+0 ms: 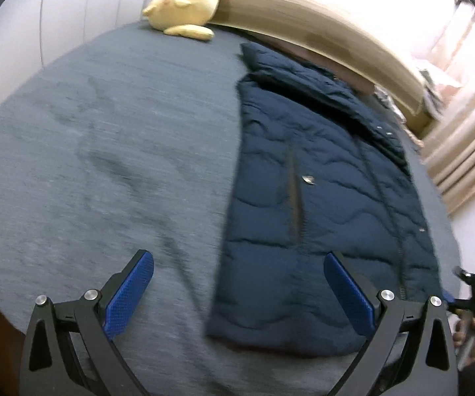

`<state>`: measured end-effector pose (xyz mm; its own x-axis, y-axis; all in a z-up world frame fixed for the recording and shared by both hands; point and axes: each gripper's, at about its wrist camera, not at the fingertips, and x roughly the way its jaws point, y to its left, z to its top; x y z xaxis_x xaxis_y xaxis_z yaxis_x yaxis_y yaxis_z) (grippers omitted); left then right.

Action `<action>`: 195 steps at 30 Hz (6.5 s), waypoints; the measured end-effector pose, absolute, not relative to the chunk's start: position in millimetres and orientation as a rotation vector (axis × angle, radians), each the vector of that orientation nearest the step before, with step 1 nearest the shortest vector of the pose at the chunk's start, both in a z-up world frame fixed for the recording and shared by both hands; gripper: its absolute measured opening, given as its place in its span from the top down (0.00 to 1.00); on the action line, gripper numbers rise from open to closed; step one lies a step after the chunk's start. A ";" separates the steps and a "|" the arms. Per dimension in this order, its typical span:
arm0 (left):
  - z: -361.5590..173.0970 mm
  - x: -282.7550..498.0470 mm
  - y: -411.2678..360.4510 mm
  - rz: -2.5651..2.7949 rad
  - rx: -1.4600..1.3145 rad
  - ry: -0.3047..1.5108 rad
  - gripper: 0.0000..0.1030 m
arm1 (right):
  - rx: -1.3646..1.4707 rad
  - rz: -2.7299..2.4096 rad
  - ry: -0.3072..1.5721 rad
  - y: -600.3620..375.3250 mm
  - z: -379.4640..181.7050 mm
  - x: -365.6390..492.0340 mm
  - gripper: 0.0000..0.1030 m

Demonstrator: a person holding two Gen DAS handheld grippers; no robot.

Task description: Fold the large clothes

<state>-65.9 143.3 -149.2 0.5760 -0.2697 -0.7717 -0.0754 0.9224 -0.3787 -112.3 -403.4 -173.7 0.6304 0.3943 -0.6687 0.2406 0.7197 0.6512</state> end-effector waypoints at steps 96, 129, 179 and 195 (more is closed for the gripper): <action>-169.8 -71.3 136.1 -0.184 -0.493 1.056 0.87 | 0.811 0.360 1.032 -377.0 -192.2 -100.0 0.87; -173.4 -61.1 144.8 -0.189 -0.522 1.072 0.72 | 0.869 0.418 1.043 -385.1 -206.0 -107.3 0.75; -162.7 -57.1 133.2 -0.081 -0.262 1.122 0.50 | 0.916 0.441 1.043 -386.7 -215.8 -109.5 0.69; -165.3 -58.6 137.2 -0.161 -0.300 1.135 0.88 | 0.818 0.459 1.056 -371.2 -203.4 -112.1 0.87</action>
<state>-58.5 137.2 -165.3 0.4162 -0.2774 -0.8659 -0.0256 0.9484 -0.3161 -112.1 -371.2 -203.4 0.4404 0.6853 -0.5801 0.0437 0.6289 0.7762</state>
